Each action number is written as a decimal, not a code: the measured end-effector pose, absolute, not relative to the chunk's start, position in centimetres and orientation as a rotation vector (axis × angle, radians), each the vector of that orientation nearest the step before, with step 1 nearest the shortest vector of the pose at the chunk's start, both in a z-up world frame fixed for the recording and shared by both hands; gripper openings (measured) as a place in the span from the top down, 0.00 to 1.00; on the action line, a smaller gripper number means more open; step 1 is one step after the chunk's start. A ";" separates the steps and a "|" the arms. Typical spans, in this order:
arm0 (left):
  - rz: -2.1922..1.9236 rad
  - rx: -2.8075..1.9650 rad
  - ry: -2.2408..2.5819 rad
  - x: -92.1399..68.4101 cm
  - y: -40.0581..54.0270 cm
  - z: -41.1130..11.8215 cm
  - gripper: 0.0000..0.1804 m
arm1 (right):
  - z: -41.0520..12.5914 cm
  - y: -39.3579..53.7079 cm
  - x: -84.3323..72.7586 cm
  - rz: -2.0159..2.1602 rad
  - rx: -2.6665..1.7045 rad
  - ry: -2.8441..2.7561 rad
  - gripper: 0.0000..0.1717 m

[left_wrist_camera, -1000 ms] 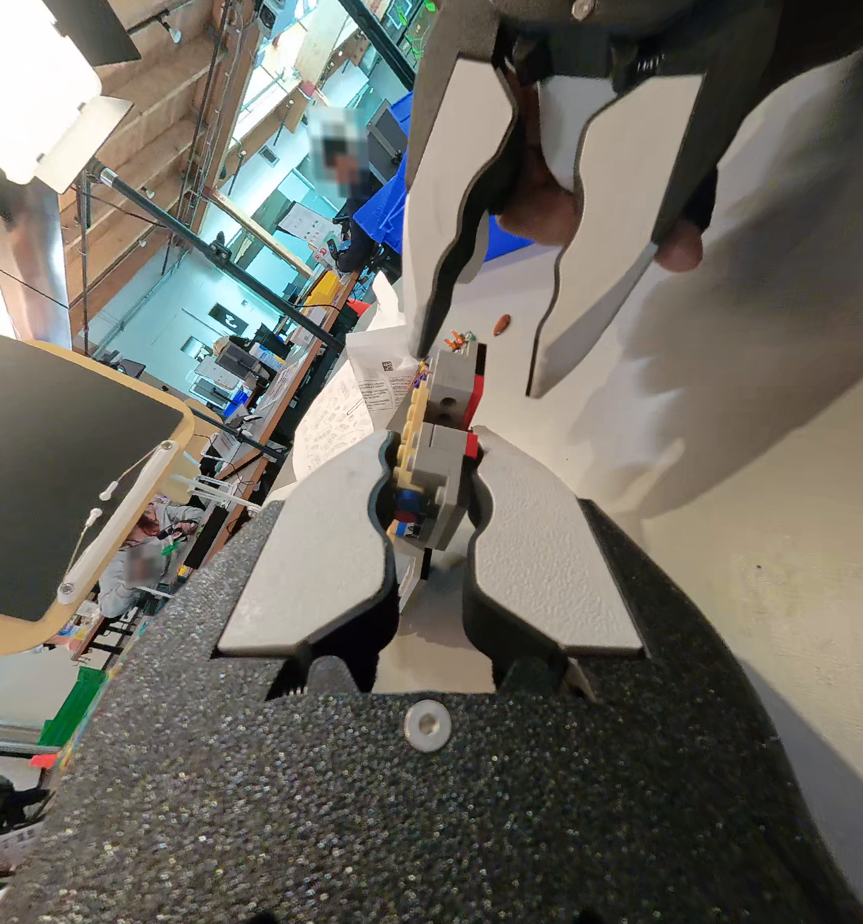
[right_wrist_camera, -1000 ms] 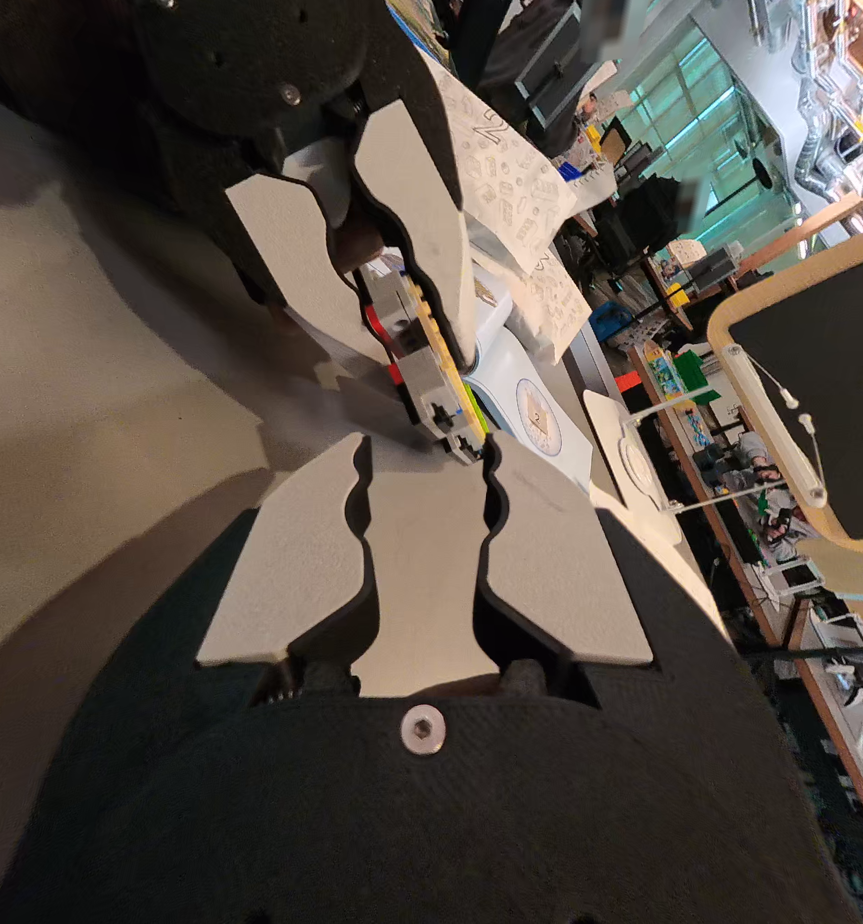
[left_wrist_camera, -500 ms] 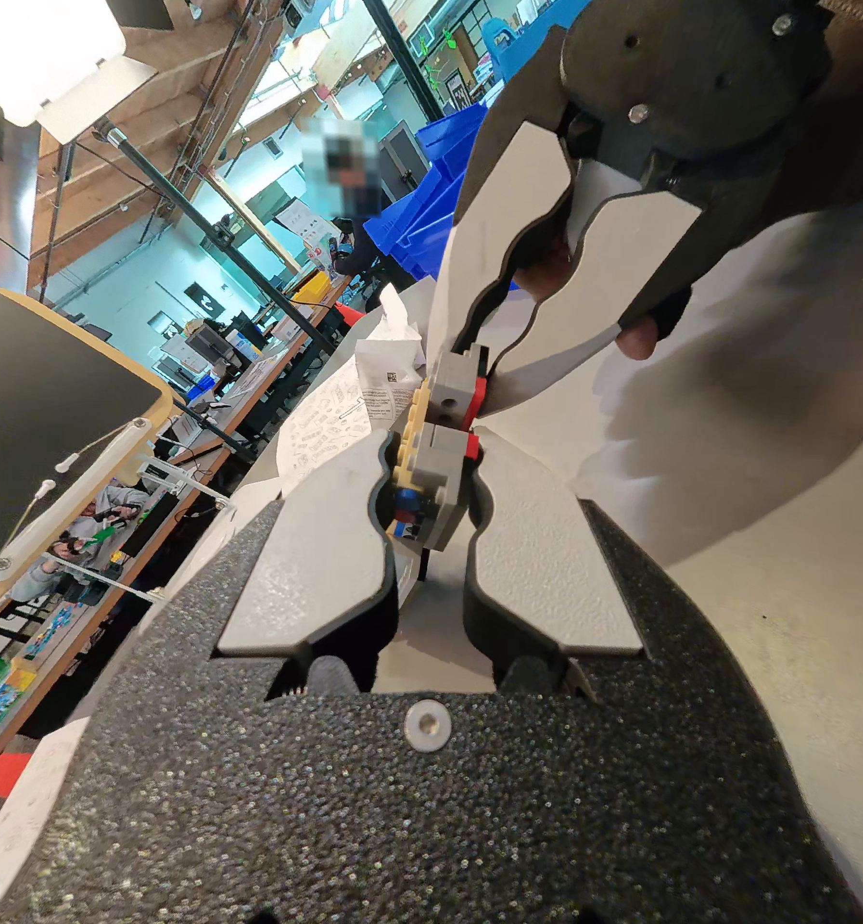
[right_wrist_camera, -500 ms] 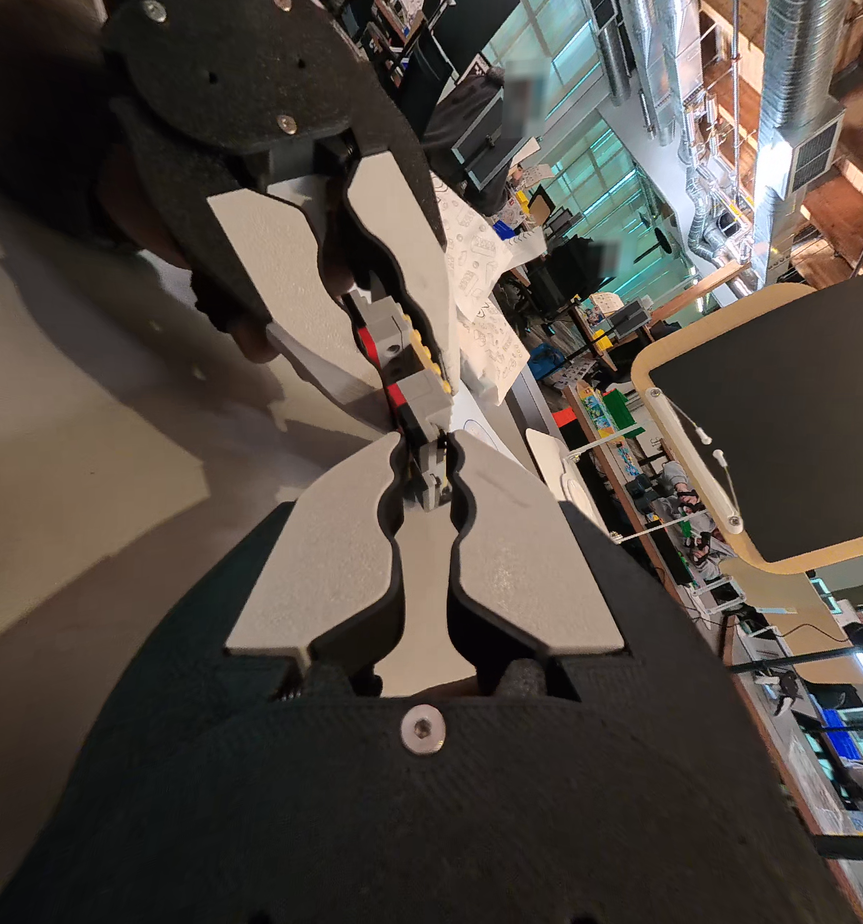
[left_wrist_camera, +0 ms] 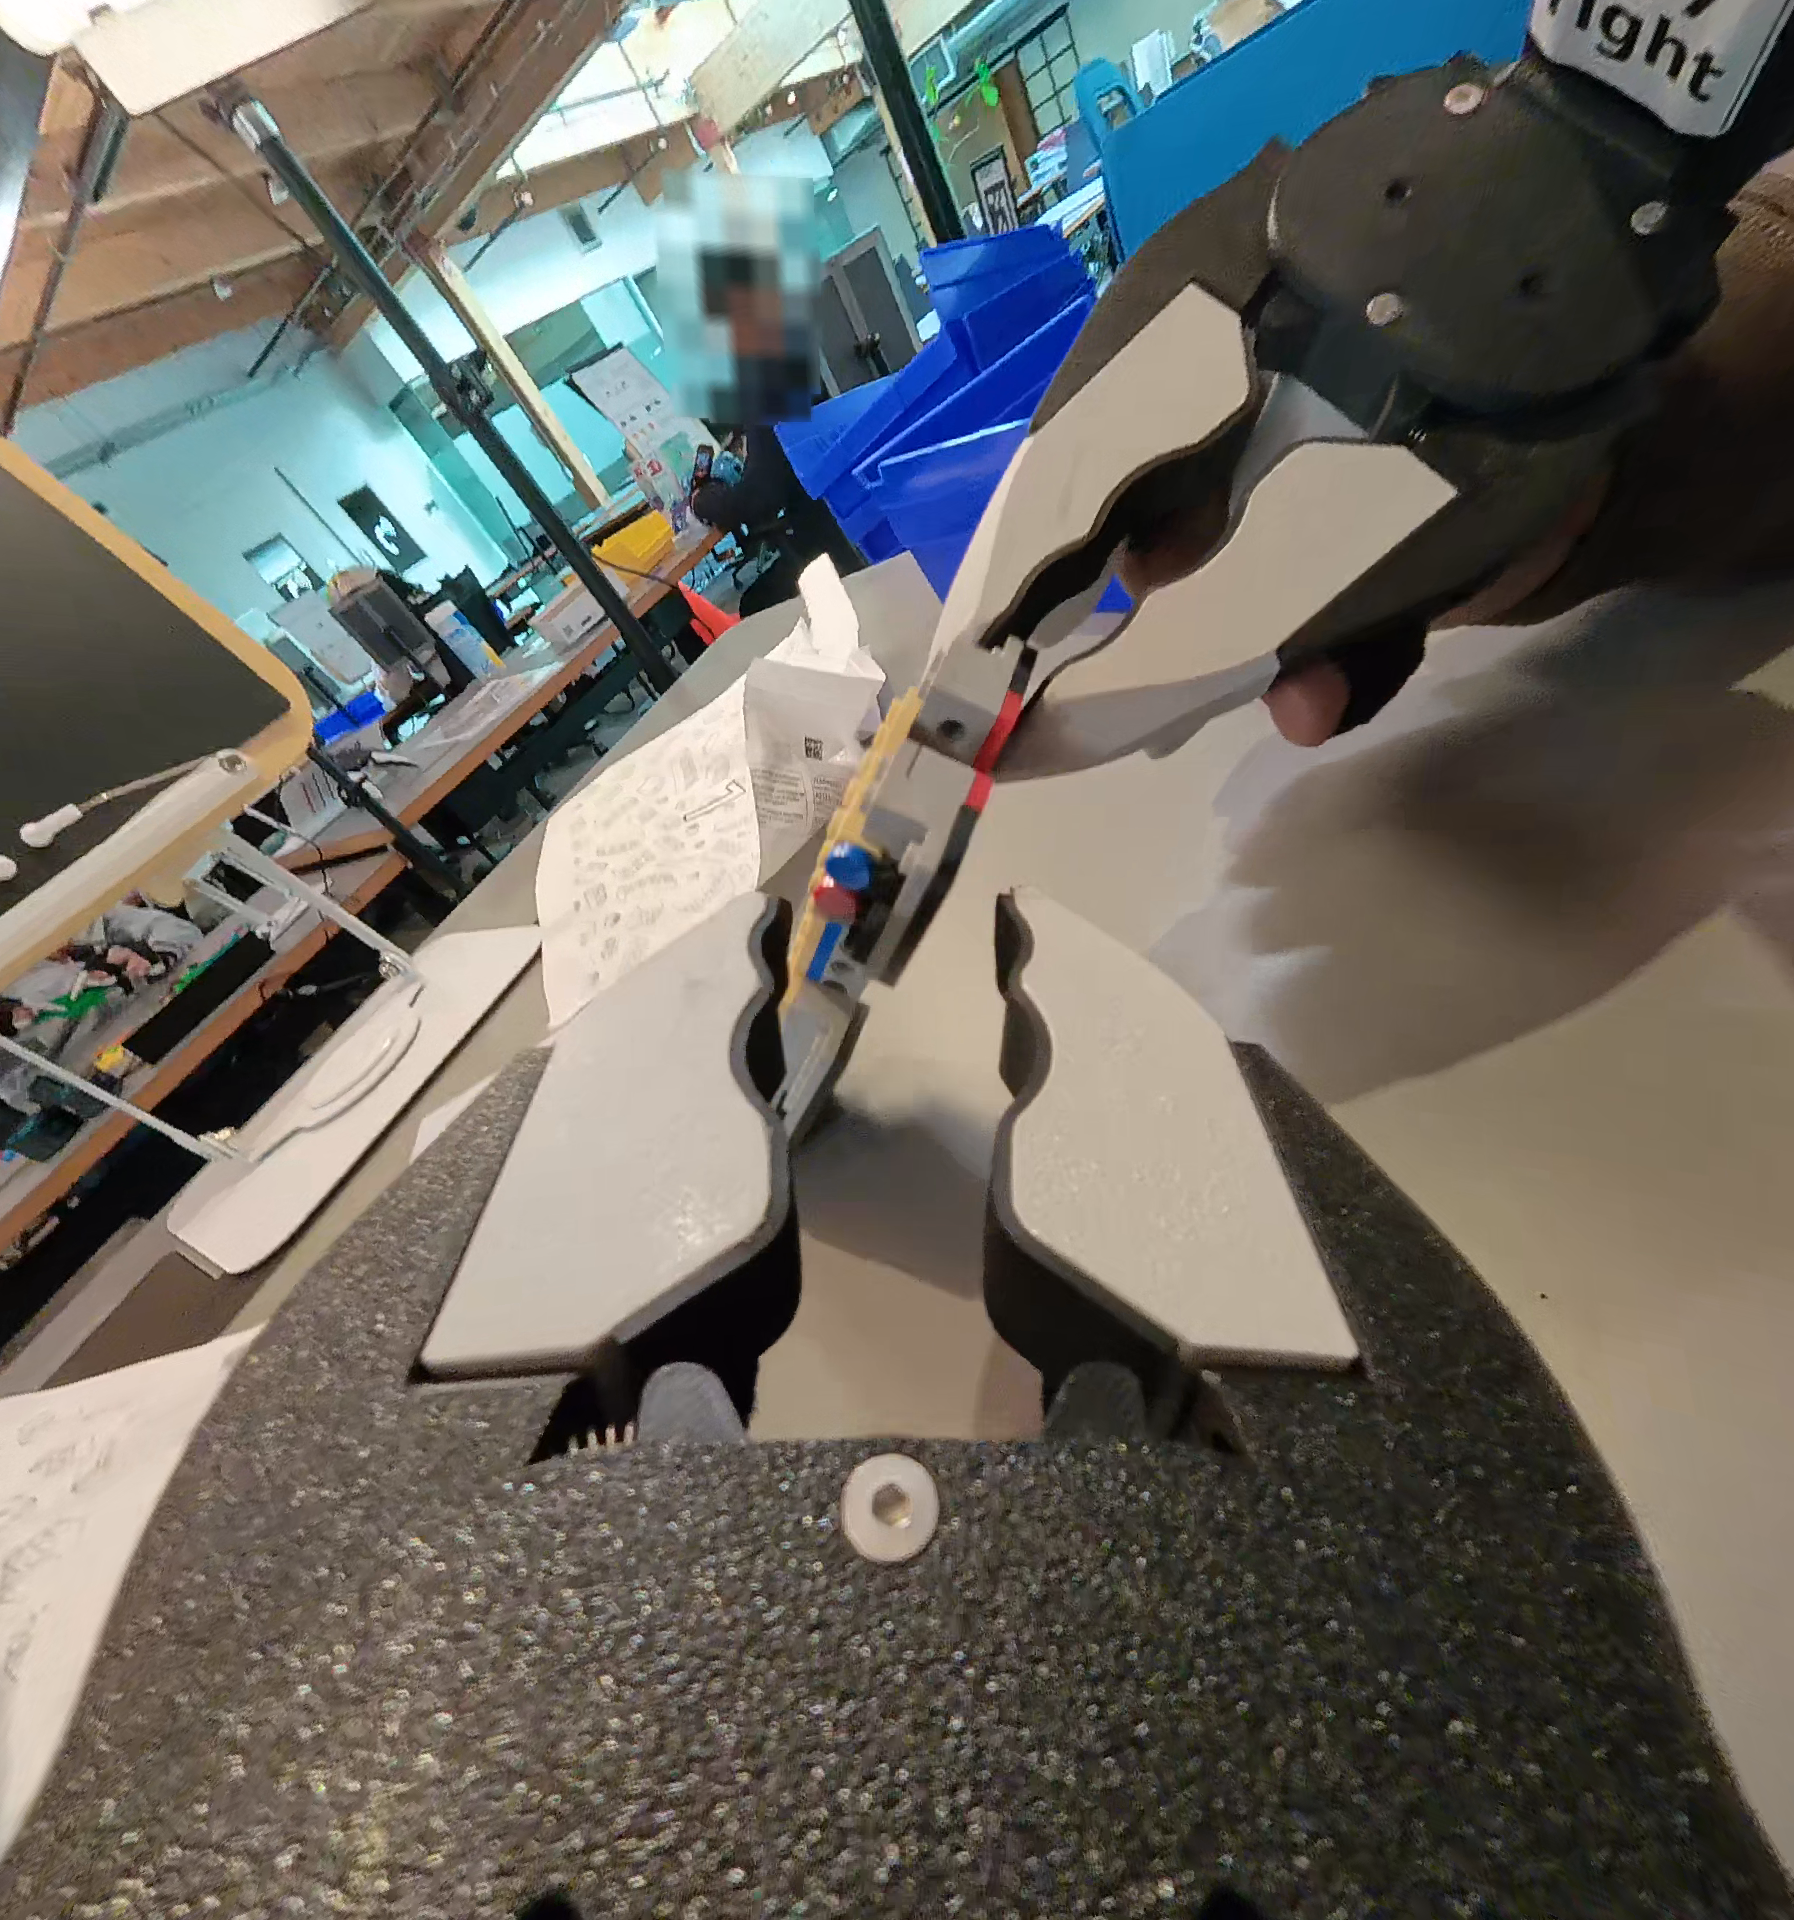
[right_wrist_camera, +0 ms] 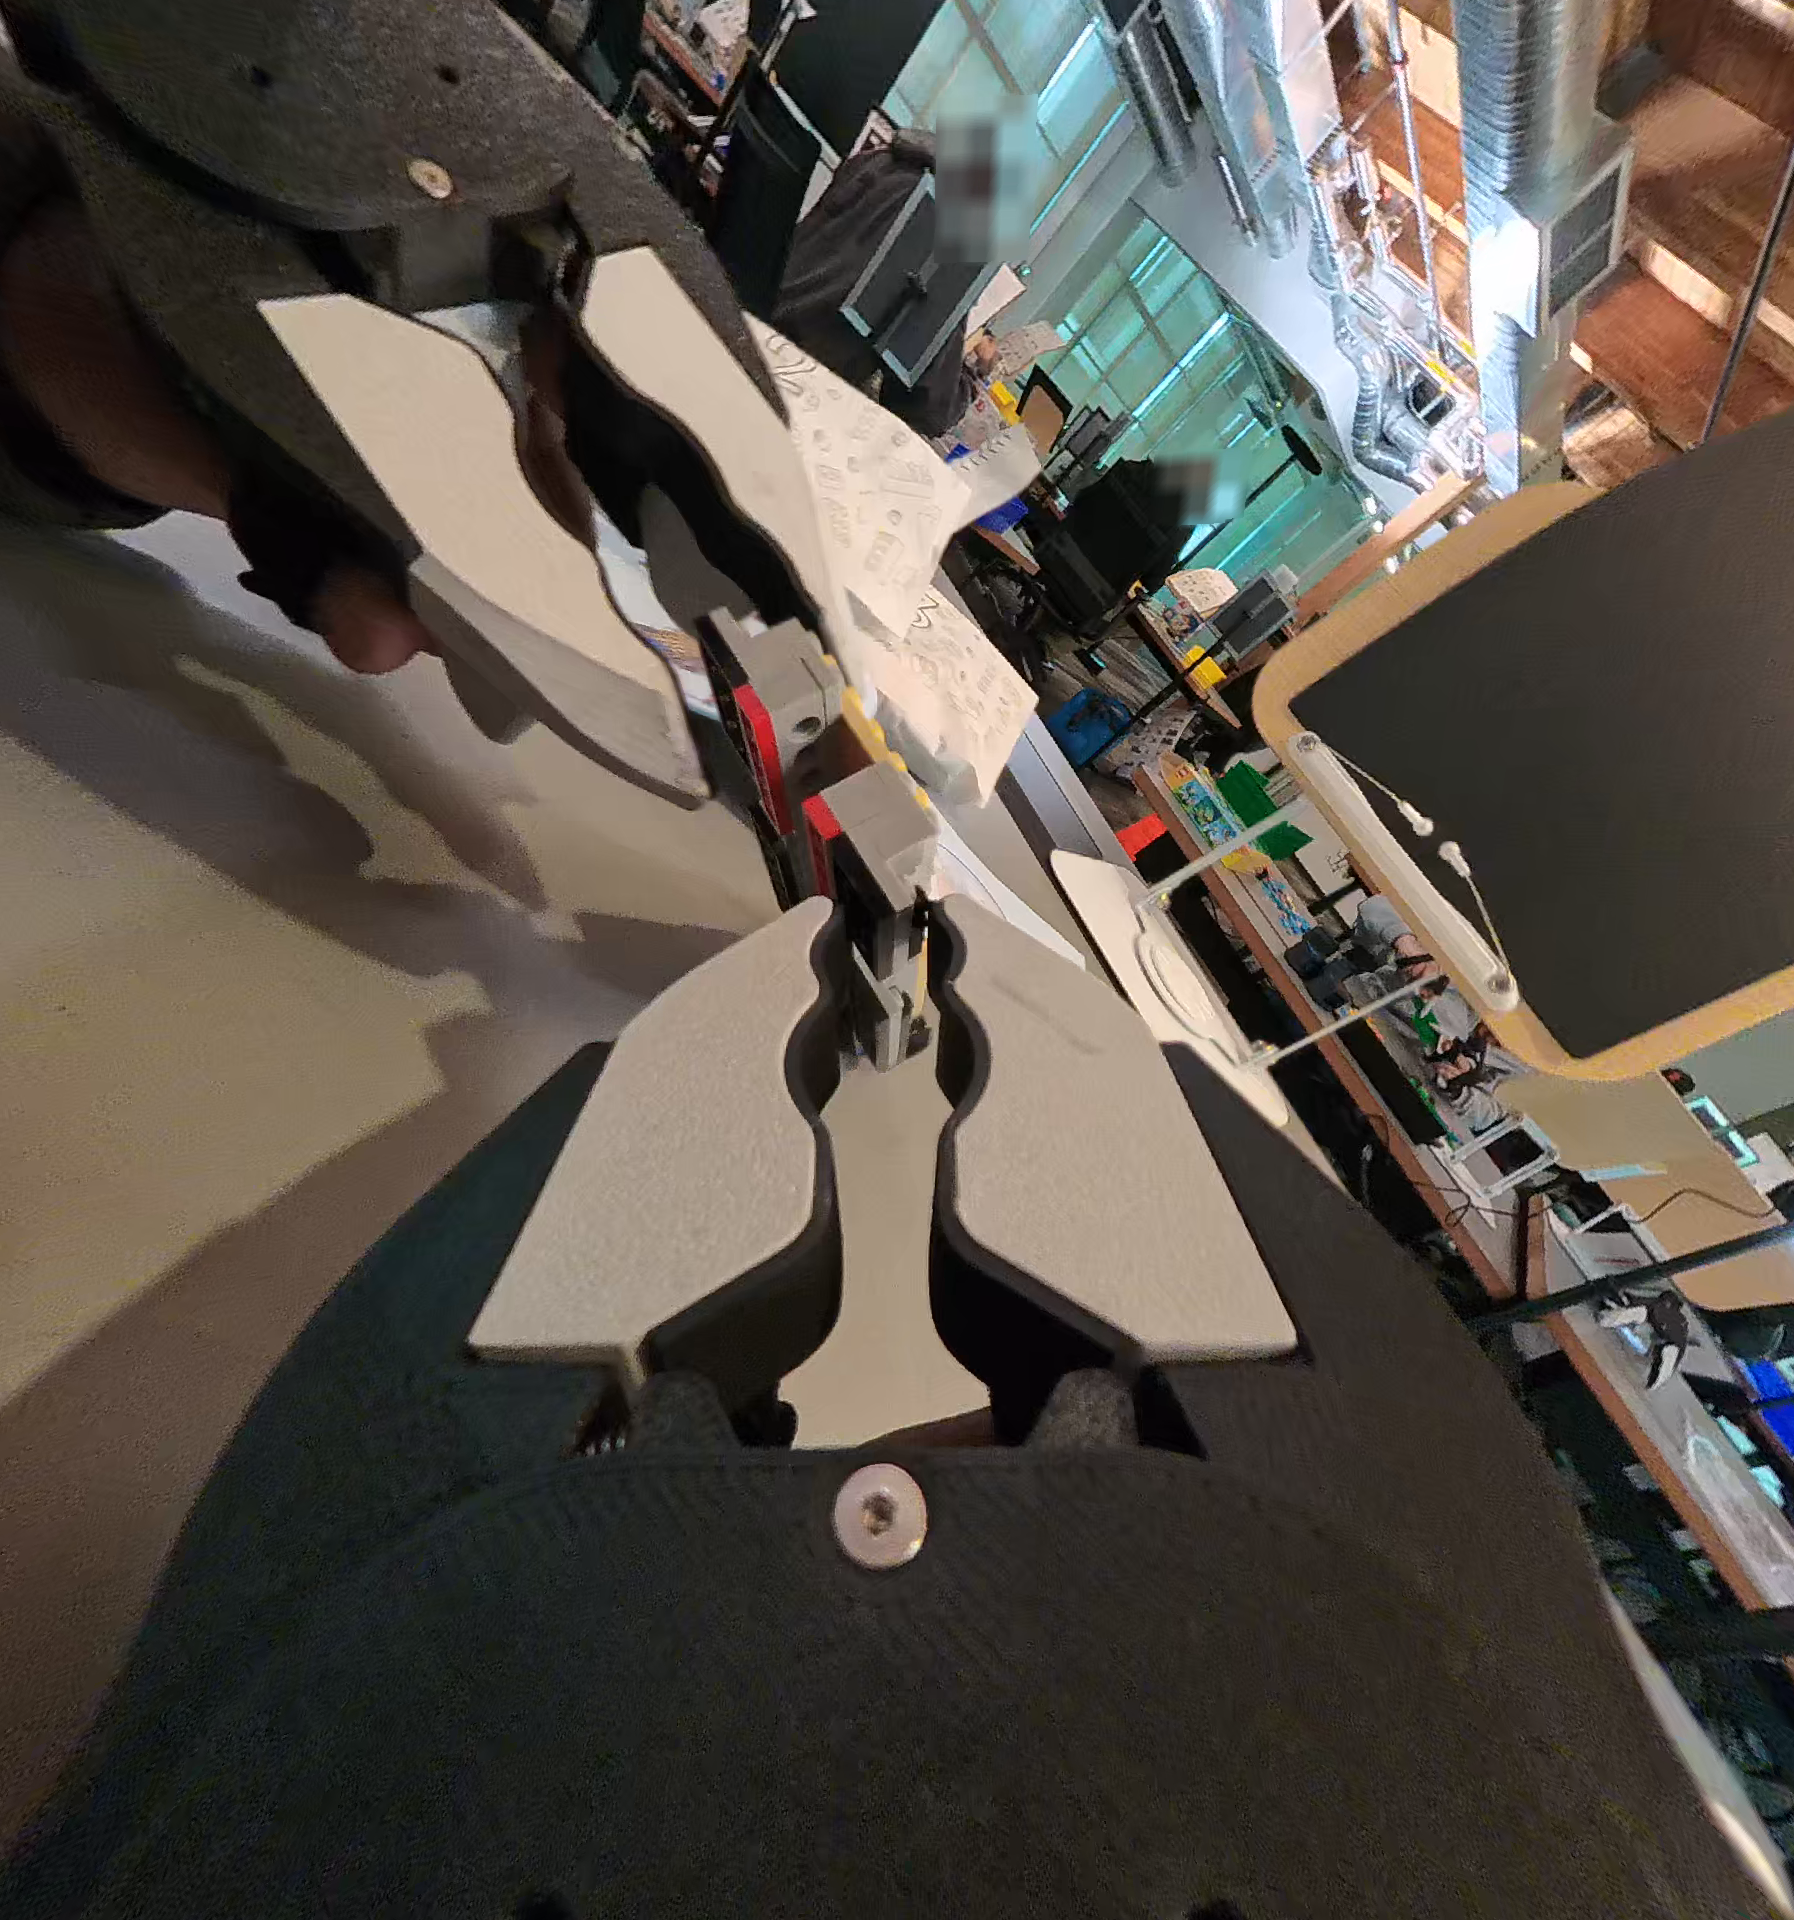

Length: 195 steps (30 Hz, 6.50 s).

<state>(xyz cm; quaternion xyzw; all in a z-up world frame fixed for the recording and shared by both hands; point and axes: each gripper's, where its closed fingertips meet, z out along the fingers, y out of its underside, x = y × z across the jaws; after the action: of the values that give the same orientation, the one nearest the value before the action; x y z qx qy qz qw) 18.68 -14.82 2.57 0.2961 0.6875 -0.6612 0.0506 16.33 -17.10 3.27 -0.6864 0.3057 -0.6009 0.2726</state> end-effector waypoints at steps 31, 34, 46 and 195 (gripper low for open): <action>-1.932 0.675 3.202 15.2 -14.0 -1.3 0.80 | -1.5 -17.1 13.8 -1.682 -2.081 0.727 0.91; -1.880 0.683 3.199 15.1 -14.0 -1.7 0.81 | -1.9 -17.1 13.8 -1.698 -2.117 0.711 0.91; -1.639 0.754 3.297 15.0 -13.5 -3.5 0.82 | -3.4 -16.4 13.6 -1.709 -2.247 0.615 0.90; -1.174 1.353 3.060 13.5 -10.3 -7.5 0.80 | -4.9 -16.3 13.3 -0.985 -2.092 1.103 0.85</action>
<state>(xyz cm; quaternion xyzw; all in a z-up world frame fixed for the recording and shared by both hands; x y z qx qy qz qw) 13.55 -10.28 -7.47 0.3739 0.8453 -0.3245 -0.2008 13.30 -16.26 -4.94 -0.7826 0.4126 -0.3684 0.2857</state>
